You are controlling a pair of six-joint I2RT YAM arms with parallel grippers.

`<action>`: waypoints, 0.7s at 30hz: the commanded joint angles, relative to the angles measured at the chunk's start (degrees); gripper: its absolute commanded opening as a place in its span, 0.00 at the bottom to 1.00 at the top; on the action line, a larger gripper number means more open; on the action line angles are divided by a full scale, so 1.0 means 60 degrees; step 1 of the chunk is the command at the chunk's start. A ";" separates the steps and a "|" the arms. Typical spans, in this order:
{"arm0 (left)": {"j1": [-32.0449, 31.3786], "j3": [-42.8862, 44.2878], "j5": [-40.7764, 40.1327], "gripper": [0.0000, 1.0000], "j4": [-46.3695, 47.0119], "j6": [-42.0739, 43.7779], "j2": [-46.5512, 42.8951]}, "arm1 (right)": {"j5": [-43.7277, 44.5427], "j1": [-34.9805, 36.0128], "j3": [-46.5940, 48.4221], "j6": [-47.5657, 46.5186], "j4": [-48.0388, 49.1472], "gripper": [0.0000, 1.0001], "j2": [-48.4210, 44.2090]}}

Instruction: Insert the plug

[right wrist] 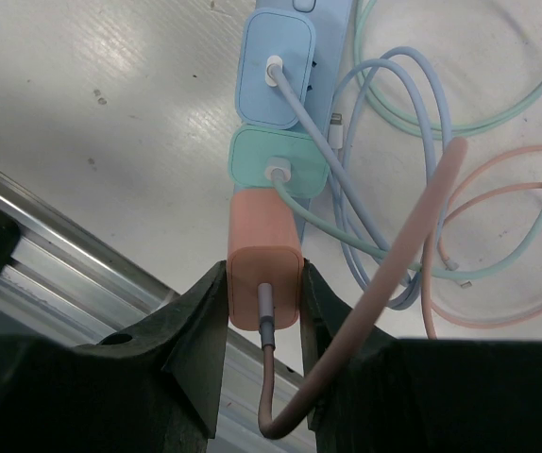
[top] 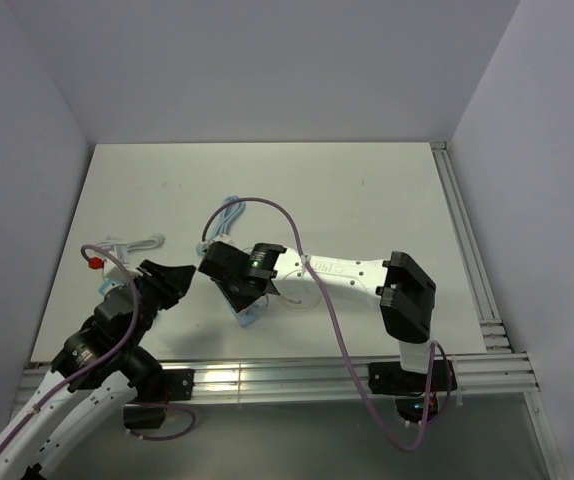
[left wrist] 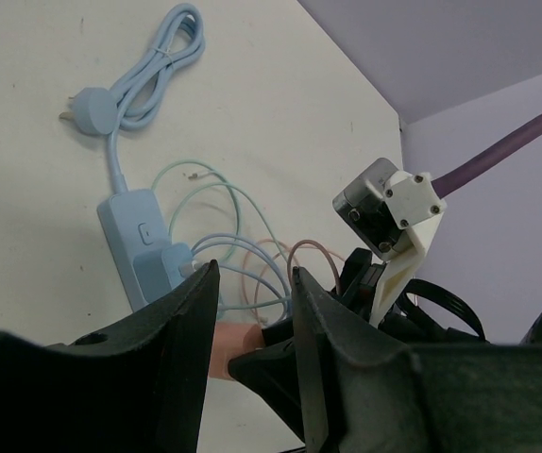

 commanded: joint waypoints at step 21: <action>0.0025 0.0324 -0.0217 0.42 -0.0215 -0.0036 -0.0322 | 0.0553 0.0393 0.0303 0.0486 -0.0565 0.00 0.0462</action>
